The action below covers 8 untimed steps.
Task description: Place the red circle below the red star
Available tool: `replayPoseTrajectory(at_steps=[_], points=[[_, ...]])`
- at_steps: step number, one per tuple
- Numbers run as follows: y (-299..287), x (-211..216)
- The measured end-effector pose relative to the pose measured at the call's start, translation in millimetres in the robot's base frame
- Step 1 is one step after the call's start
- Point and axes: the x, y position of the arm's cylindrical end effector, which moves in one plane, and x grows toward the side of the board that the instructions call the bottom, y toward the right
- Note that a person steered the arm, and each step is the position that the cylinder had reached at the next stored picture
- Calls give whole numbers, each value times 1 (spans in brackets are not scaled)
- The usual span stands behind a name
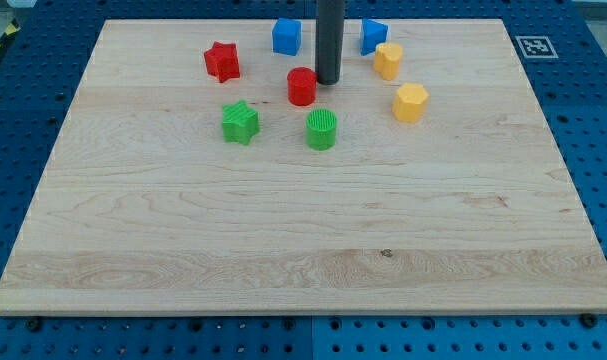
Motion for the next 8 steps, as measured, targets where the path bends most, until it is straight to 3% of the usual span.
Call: replayPoseTrajectory(at_steps=[4,8], points=[[-24,43],[-20,8]])
